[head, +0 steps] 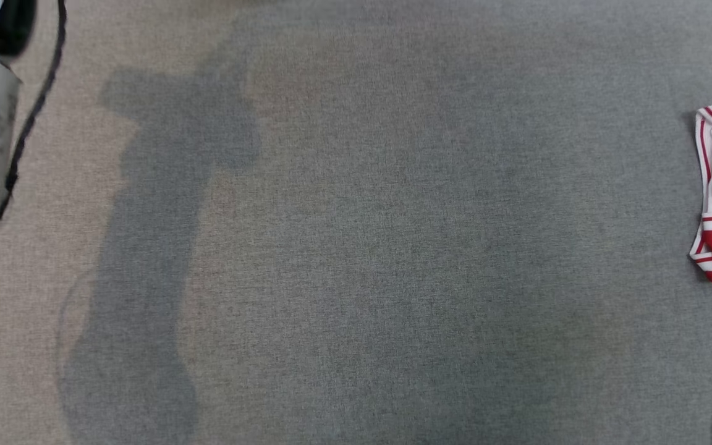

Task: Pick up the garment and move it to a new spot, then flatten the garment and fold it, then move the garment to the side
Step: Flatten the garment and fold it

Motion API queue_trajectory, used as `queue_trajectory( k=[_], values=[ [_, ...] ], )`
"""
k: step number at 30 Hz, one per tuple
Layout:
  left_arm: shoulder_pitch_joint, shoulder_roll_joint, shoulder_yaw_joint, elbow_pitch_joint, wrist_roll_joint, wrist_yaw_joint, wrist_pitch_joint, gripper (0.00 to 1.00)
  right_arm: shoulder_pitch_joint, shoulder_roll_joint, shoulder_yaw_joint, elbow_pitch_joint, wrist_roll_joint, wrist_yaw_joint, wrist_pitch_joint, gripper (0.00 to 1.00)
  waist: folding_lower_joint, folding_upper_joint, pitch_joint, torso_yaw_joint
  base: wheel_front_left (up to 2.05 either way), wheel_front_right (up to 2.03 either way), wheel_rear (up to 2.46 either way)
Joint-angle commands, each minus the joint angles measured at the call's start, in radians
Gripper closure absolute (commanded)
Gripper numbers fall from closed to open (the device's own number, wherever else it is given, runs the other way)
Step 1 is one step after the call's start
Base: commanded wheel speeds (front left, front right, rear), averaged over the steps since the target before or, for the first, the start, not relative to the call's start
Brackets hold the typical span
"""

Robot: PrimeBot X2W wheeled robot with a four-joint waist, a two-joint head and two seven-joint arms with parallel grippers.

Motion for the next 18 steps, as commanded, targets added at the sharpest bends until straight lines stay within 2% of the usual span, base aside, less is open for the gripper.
queue_trajectory(
  k=[1,7,12,18],
  values=[
    [0.030,0.010,-0.009,0.022,-0.009,0.000,-0.008,1.00,0.047,-0.004,0.004,-0.007,0.008,-0.001,-0.006,1.00,0.0000,0.0000,0.014,-0.005,0.00,0.00,0.00],
    [0.169,-0.012,-0.035,0.062,-0.046,0.000,-0.016,1.00,0.234,-0.002,0.035,-0.063,0.045,-0.001,-0.007,1.00,0.0000,0.0000,0.014,-0.005,0.00,0.00,0.00],
    [0.405,-0.048,-0.004,0.037,-0.081,0.000,-0.017,1.00,0.471,0.003,0.075,-0.146,0.102,-0.001,-0.006,1.00,0.0000,0.0000,-0.019,-0.011,0.00,0.00,0.00],
    [0.690,-0.098,0.054,0.020,-0.081,0.000,-0.018,1.00,0.747,0.008,0.071,-0.232,0.156,-0.001,-0.006,1.00,0.0000,0.0000,-0.111,-0.018,0.00,0.00,0.00]
  ],
)
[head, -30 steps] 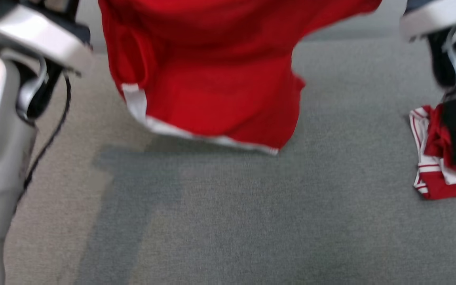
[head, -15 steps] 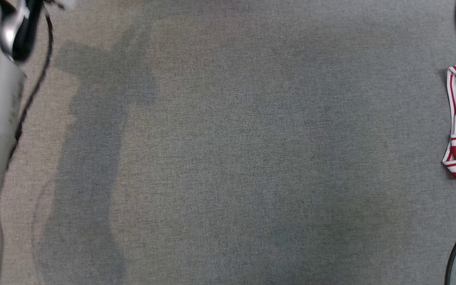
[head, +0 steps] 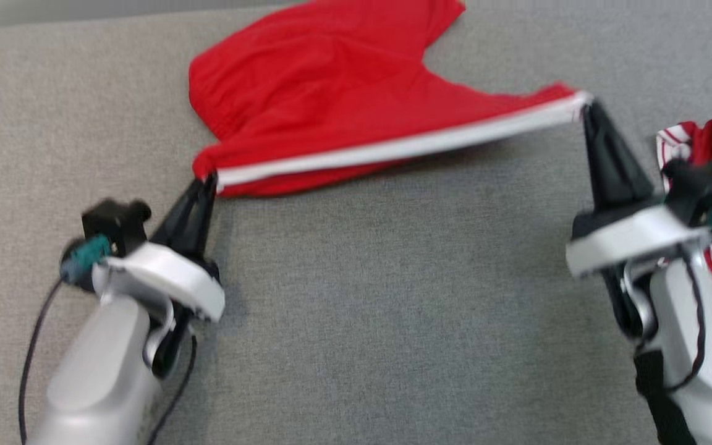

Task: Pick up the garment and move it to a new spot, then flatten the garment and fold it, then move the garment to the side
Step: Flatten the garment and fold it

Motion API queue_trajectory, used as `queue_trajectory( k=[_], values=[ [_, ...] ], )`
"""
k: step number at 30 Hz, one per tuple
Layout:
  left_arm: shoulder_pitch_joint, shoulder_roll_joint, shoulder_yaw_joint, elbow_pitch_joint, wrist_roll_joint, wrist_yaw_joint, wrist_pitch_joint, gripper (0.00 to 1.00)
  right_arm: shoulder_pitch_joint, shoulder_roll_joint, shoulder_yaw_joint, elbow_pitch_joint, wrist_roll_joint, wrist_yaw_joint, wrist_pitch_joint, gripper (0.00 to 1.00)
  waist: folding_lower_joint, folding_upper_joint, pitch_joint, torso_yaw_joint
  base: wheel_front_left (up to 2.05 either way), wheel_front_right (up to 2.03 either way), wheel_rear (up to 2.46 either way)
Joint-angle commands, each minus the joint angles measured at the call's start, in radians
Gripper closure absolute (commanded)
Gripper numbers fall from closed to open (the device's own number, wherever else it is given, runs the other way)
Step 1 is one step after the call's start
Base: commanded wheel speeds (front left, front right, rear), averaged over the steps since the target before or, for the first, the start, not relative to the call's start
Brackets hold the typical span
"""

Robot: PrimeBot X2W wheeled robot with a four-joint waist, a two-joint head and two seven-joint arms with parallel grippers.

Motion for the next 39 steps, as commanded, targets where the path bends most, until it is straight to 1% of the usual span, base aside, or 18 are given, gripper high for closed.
queue_trajectory(
  k=[1,2,3,8,10,11,15,21,26,30,35,36,37,38,39],
  values=[
    [0.052,-0.001,0.026,-0.009,-0.003,0.000,-0.004,1.00,0.059,-0.012,-0.004,-0.019,-0.001,-0.001,-0.005,1.00,0.0000,0.0000,-0.054,-0.003,0.00,0.00,0.00],
    [0.090,-0.010,0.040,-0.015,-0.003,0.000,-0.004,1.00,0.096,-0.017,-0.002,-0.035,-0.011,-0.001,-0.005,1.00,0.0000,0.0000,-0.072,-0.002,0.00,0.00,0.00],
    [0.123,-0.016,0.057,-0.026,0.000,0.000,-0.004,1.00,0.136,-0.007,-0.004,-0.042,-0.004,-0.001,-0.005,1.00,0.0000,0.0000,-0.086,-0.003,0.00,0.00,0.00],
    [0.281,-0.038,0.069,-0.054,0.017,0.000,-0.003,1.00,0.300,0.014,-0.023,-0.068,0.010,-0.001,-0.005,1.00,0.0000,0.0000,-0.178,-0.003,0.00,0.00,0.00],
    [0.343,-0.041,0.067,-0.056,0.023,0.000,-0.003,1.00,0.365,0.018,-0.028,-0.064,0.014,-0.001,-0.005,1.00,0.0000,0.0000,-0.222,0.000,0.00,0.00,0.00],
    [0.398,-0.042,0.068,-0.053,0.025,0.000,-0.003,1.00,0.423,0.023,-0.031,-0.062,0.017,-0.001,-0.005,1.00,0.0000,0.0000,-0.267,0.001,0.00,0.00,0.00],
    [0.517,-0.051,0.092,-0.059,0.023,0.001,-0.003,1.00,0.541,0.030,-0.032,-0.069,0.027,-0.001,-0.005,1.00,0.0000,0.0000,-0.360,-0.006,0.00,0.00,0.00],
    [0.659,-0.087,0.153,-0.112,0.025,0.000,-0.003,1.00,0.683,0.029,-0.024,-0.109,0.035,-0.001,-0.005,1.00,0.0000,0.0000,-0.420,-0.008,0.00,0.00,0.00],
    [0.720,-0.104,0.163,-0.153,0.038,0.000,-0.003,1.00,0.741,0.025,-0.022,-0.144,0.039,0.000,-0.005,1.00,0.0000,0.0000,-0.425,-0.001,0.00,0.00,0.00],
    [0.714,-0.107,0.160,-0.160,0.048,0.000,-0.003,1.00,0.727,0.030,-0.012,-0.150,0.033,0.000,-0.005,1.00,0.0000,0.0000,-0.417,0.008,0.00,0.00,0.00],
    [0.699,-0.111,0.189,-0.170,0.082,0.000,-0.003,1.00,0.701,0.038,0.004,-0.140,0.027,0.000,-0.005,1.00,0.0000,0.0000,-0.407,0.012,0.00,0.00,0.00],
    [0.697,-0.111,0.196,-0.169,0.089,0.000,-0.003,1.00,0.698,0.040,0.007,-0.135,0.027,0.000,-0.005,0.82,0.0000,0.0000,-0.406,0.012,0.00,0.00,0.00],
    [0.693,-0.112,0.200,-0.172,0.095,0.000,-0.003,1.00,0.694,0.042,0.010,-0.129,0.025,-0.001,-0.005,0.51,0.0000,0.0000,-0.404,0.013,0.00,0.00,0.00],
    [0.689,-0.114,0.203,-0.176,0.106,0.000,-0.003,0.74,0.689,0.045,0.012,-0.126,0.023,0.000,-0.005,0.00,0.0000,0.0000,-0.401,0.013,0.00,0.00,0.00],
    [0.688,-0.117,0.209,-0.178,0.113,0.000,-0.003,0.20,0.685,0.047,0.014,-0.124,0.023,0.000,-0.005,0.00,0.0000,0.0000,-0.400,0.014,0.00,0.00,0.00]
  ],
)
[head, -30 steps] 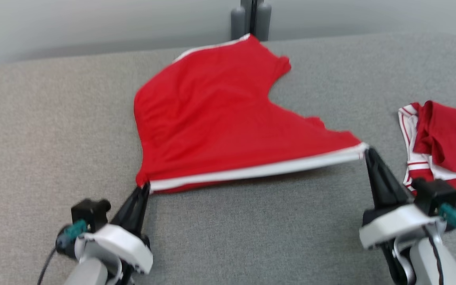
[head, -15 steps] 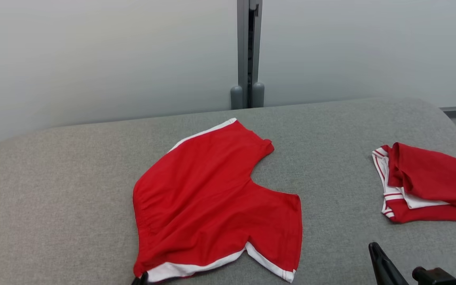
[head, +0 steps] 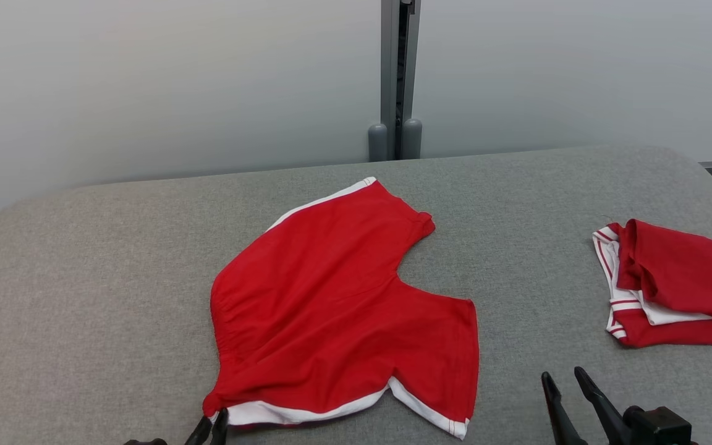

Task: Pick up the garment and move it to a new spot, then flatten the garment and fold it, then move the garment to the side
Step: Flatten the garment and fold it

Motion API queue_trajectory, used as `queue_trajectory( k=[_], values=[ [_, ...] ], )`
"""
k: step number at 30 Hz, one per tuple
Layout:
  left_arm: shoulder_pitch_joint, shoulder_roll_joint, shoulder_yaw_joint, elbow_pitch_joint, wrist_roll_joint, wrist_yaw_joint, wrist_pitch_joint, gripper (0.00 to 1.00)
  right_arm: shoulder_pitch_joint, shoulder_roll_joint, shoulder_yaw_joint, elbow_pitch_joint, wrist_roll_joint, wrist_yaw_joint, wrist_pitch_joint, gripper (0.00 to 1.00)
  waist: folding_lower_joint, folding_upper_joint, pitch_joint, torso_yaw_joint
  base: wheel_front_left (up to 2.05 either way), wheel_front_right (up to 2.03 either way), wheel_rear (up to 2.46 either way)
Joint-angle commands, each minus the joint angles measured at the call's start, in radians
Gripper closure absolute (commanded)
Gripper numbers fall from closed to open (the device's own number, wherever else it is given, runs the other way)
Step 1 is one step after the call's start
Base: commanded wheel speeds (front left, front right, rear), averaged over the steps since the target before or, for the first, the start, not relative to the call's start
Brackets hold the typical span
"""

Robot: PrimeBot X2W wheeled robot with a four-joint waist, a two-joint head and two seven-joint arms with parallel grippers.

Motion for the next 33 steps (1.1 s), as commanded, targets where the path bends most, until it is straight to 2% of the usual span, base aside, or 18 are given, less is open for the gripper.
queue_trajectory(
  k=[1,6,16,23,33],
  values=[
    [-0.017,-0.001,0.011,-0.003,0.010,0.000,-0.001,0.00,-0.015,-0.001,0.003,0.000,-0.007,0.000,-0.005,0.00,-0.0001,-0.0001,0.002,0.001,0.00,0.00,0.00],
    [-0.021,-0.016,0.064,-0.017,0.070,0.011,-0.001,0.00,-0.021,0.006,0.007,0.011,-0.014,0.000,-0.005,0.00,-0.0001,-0.0001,0.007,0.005,0.00,0.00,0.00],
    [0.021,-0.035,0.150,-0.153,0.222,0.077,-0.001,0.00,-0.034,0.016,-0.018,-0.010,-0.056,0.000,-0.005,0.00,-0.0001,-0.0001,0.003,0.019,0.00,0.00,0.00],
    [0.043,-0.044,0.155,-0.190,0.262,0.077,-0.001,0.00,-0.034,0.017,0.002,-0.015,-0.041,0.000,-0.005,0.00,-0.0001,-0.0001,-0.005,0.030,0.00,0.00,0.00],
    [0.049,-0.047,0.131,-0.159,0.246,0.055,-0.001,0.00,-0.038,0.017,0.056,0.021,-0.070,0.000,-0.005,0.00,-0.0001,-0.0001,0.030,0.041,0.00,0.00,0.00]
  ],
)
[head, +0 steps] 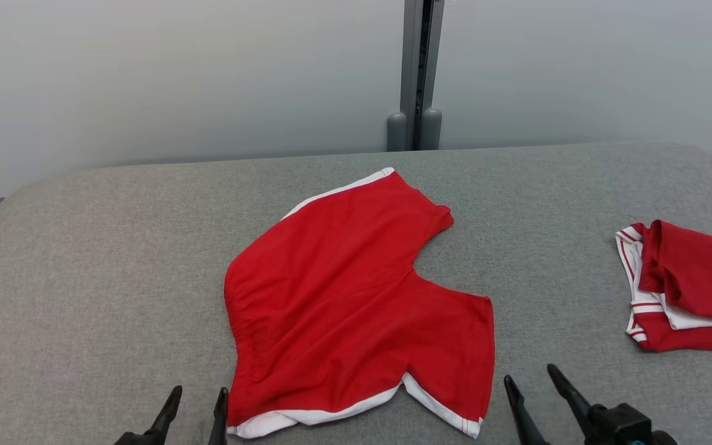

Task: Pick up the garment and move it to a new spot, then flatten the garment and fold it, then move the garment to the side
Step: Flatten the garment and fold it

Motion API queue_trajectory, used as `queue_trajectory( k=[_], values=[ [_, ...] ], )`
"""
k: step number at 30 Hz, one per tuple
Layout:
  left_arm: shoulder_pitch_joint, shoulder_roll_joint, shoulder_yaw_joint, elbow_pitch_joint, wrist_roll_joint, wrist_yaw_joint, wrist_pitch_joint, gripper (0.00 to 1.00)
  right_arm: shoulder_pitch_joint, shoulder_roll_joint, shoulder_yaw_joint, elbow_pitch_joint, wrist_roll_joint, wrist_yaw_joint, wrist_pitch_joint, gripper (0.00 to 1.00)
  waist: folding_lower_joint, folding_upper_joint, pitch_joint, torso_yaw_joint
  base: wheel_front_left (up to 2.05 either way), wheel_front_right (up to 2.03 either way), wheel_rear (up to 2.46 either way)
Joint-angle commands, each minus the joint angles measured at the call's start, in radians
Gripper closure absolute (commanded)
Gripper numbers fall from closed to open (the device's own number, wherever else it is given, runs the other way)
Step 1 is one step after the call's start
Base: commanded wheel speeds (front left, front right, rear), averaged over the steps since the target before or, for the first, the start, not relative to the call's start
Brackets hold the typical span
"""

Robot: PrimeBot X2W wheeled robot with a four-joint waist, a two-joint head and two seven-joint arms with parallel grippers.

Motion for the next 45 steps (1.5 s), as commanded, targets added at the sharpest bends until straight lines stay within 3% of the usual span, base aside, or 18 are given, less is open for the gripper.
queue_trajectory(
  k=[1,12,24,27,30,32,35,36,38,40,45],
  values=[
    [0.009,0.002,-0.007,0.014,-0.017,-0.007,-0.001,0.00,-0.003,-0.004,0.014,0.014,-0.013,0.000,-0.005,0.00,0.0000,-0.0001,0.009,0.002,0.00,0.00,0.00],
    [-0.022,0.003,-0.083,0.105,-0.069,-0.042,-0.001,0.00,0.008,-0.006,0.116,0.102,-0.051,0.000,-0.005,0.00,0.0000,-0.0001,0.062,0.013,0.00,0.00,0.00],
    [-0.052,0.003,-0.094,0.128,-0.075,-0.043,-0.001,0.00,-0.031,-0.019,0.183,0.171,-0.054,0.000,-0.005,0.00,0.0000,-0.0001,0.094,0.022,0.00,0.00,0.00],
    [-0.056,0.003,-0.094,0.125,-0.077,-0.043,-0.001,0.00,-0.044,-0.020,0.196,0.179,-0.055,0.000,-0.005,0.05,0.0000,-0.0001,0.100,0.024,0.00,0.00,0.00],
    [-0.064,0.003,-0.096,0.123,-0.076,-0.042,-0.001,0.00,-0.056,-0.020,0.208,0.195,-0.056,0.000,-0.005,0.24,0.0000,-0.0001,0.110,0.026,0.00,0.00,0.00],
    [-0.072,0.003,-0.097,0.122,-0.078,-0.042,-0.001,0.00,-0.068,-0.019,0.211,0.202,-0.060,0.000,-0.005,0.24,0.0000,-0.0001,0.118,0.029,0.00,0.00,0.00],
    [-0.072,0.003,-0.099,0.125,-0.080,-0.044,-0.001,0.00,-0.078,-0.020,0.214,0.211,-0.062,0.000,-0.005,0.35,0.0000,-0.0001,0.121,0.031,0.00,0.00,0.00],
    [-0.073,0.003,-0.099,0.127,-0.081,-0.044,-0.001,0.00,-0.079,-0.020,0.214,0.217,-0.062,0.000,-0.005,0.51,0.0000,-0.0001,0.121,0.032,0.00,0.00,0.00],
    [-0.074,0.003,-0.099,0.127,-0.084,-0.045,-0.001,0.00,-0.084,-0.019,0.215,0.226,-0.059,0.000,-0.004,0.70,0.0000,-0.0001,0.122,0.034,0.00,0.00,0.00],
    [-0.076,0.003,-0.098,0.128,-0.086,-0.046,-0.001,0.00,-0.091,-0.018,0.214,0.234,-0.060,0.000,-0.003,1.00,0.0000,-0.0001,0.122,0.034,0.00,0.00,0.00],
    [-0.070,0.003,-0.099,0.129,-0.095,-0.049,-0.001,0.00,-0.097,-0.023,0.163,0.215,-0.056,0.000,-0.003,1.00,0.0000,-0.0001,0.119,0.033,0.00,0.00,0.00]
  ],
)
